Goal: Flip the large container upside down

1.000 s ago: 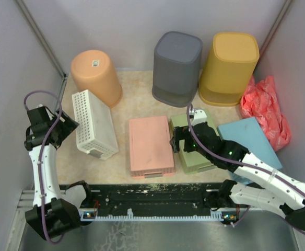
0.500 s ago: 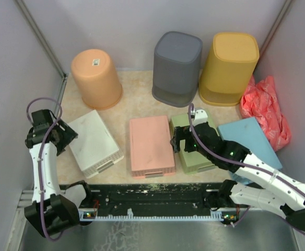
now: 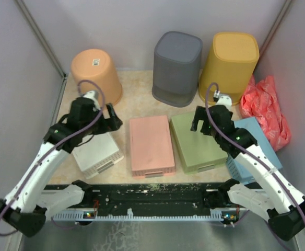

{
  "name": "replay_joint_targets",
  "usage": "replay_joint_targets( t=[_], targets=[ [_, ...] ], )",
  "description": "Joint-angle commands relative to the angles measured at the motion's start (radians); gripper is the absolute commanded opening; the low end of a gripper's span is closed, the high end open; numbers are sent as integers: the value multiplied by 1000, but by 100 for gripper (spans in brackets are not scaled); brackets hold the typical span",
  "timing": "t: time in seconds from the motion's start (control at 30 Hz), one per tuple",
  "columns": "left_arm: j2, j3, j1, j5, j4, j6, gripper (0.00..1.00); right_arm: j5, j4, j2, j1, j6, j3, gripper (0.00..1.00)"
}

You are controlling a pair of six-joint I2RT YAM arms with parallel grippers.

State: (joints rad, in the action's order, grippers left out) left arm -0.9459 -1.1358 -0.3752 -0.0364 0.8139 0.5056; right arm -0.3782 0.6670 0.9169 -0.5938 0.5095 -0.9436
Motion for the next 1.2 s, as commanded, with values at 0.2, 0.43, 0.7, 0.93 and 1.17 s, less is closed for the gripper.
replay_joint_targets(
  t=[0.2, 0.43, 0.7, 0.93, 1.17],
  targets=[
    [-338, -179, -528, -361, -119, -114, 100, -111, 204, 36, 143, 66, -159, 98],
    [-297, -188, -529, -256, -352, -247, 100, -326, 254, 17, 143, 18, -272, 98],
    [-52, 15, -529, -281, -694, -353, 100, -454, 90, -123, 143, -106, -349, 98],
    [47, 110, -528, -352, -751, -379, 100, -435, -69, -230, 143, -170, -290, 98],
    [52, 106, -529, -388, -686, -373, 100, -472, 31, -164, 143, -97, -350, 98]
  ],
)
